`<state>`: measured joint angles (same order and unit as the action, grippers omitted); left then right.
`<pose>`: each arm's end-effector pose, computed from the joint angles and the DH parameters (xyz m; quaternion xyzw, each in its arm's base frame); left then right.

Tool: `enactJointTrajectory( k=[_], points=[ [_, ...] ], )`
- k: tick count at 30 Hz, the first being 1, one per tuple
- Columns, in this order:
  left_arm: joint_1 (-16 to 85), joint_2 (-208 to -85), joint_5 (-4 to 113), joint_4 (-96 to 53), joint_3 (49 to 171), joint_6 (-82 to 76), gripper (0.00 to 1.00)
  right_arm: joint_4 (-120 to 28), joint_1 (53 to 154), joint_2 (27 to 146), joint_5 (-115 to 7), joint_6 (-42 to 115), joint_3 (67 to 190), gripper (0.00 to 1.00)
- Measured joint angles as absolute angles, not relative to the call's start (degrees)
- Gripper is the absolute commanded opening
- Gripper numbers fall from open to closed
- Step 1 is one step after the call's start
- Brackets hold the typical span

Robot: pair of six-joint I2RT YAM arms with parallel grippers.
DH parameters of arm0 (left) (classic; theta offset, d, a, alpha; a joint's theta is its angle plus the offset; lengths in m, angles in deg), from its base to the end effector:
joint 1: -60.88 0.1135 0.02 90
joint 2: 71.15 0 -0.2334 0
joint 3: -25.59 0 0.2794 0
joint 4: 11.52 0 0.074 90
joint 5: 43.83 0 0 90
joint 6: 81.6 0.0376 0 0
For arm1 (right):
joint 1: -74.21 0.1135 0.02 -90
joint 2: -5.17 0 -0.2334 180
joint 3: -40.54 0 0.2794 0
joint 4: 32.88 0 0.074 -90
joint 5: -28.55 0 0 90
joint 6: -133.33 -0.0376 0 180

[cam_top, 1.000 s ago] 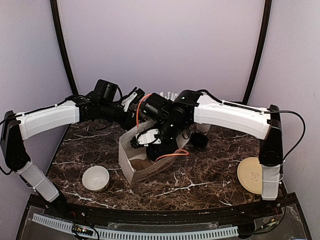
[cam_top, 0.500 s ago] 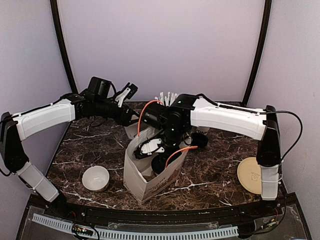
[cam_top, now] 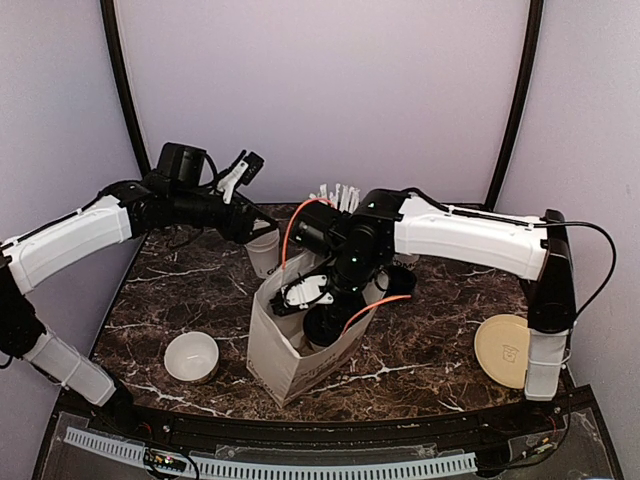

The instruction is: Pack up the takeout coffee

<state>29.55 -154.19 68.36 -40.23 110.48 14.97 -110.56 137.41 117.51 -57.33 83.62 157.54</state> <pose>0.3070 -0.2035 0.3050 0.3668 0.7580 -0.2703 0.4667 0.1868 0.3759 0.2454 -0.7794 0.6078 0.0641 0.1375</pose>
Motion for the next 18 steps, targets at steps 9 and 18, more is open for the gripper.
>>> enactJointTrajectory(
  k=[9,18],
  points=[
    [29.5,-140.6,75.3,-45.3,116.2,14.8,0.74,-117.1,137.4,119.1,-56.4,83.5,166.5,0.96],
    [29.2,-136.9,86.5,-42.8,112.7,12.2,0.66,-118.6,137.4,119.5,-58.2,83.5,166.3,0.73]
  ],
)
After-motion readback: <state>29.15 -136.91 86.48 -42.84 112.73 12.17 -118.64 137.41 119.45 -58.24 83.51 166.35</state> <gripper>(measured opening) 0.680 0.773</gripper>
